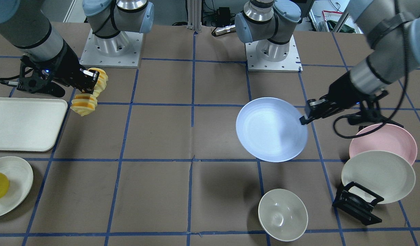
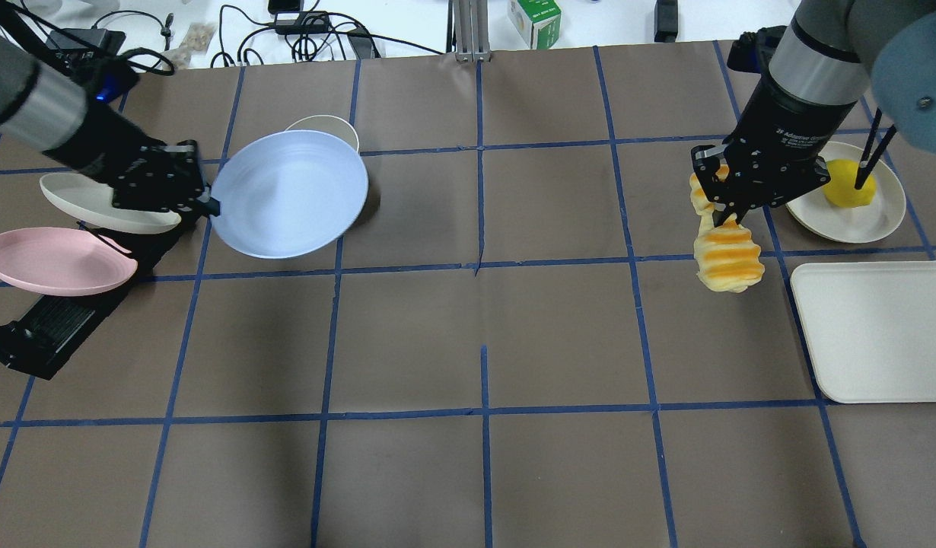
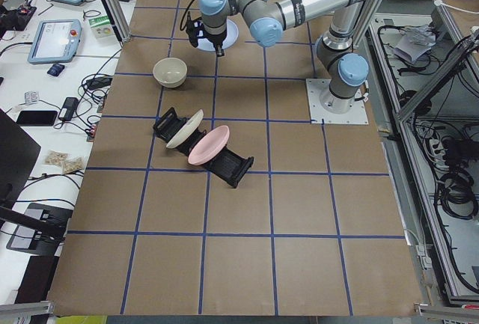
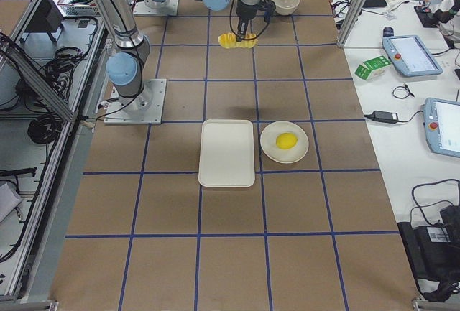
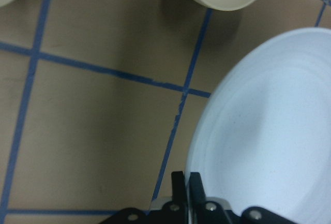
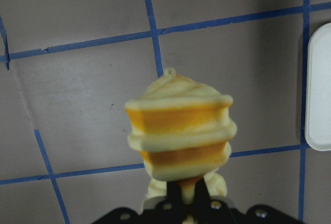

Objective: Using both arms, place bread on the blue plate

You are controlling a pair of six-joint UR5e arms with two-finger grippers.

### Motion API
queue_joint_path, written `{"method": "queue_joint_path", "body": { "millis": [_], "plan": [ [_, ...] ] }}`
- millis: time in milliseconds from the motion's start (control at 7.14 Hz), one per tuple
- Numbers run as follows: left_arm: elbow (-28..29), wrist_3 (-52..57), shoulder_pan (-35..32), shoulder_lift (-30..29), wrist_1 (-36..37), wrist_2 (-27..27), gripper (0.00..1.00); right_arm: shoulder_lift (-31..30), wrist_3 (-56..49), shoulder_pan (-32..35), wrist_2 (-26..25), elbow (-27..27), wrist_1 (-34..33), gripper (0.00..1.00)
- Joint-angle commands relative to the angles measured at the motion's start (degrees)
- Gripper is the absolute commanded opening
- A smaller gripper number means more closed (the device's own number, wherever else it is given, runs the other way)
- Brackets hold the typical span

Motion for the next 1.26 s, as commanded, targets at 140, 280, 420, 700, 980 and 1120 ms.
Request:
{"method": "queue_joint_path", "body": {
  "millis": [140,280,420,700,980,1120],
  "plan": [
    [-14.2,-4.2,-8.3,-6.4,25.5,-6.6,0.0,-0.1,0.0,0.2,-0.3,-0.1,0.1,0.0],
    [-13.3,-6.0,-10.9,-8.7,27.9,-5.8,0.0,-0.2,0.1,0.3,0.9,-0.1,-0.1,0.0],
    [-13.1,-6.6,-12.2,-11.1,28.5,-5.8,0.0,-0.2,0.4,0.5,2.8,-0.1,-0.4,0.0],
    [-13.1,-9.0,-16.5,-14.5,31.5,-4.6,0.0,0.5,1.3,0.5,3.0,0.0,-0.9,0.0],
    [-10.8,-10.5,-17.4,-17.4,32.5,-3.3,0.0,4.2,3.6,3.8,3.0,0.1,-5.7,0.0],
    [-9.6,-10.5,-17.8,-18.8,32.5,-3.5,0.0,6.0,8.1,6.7,3.0,0.3,-9.0,0.0]
  ]
}}
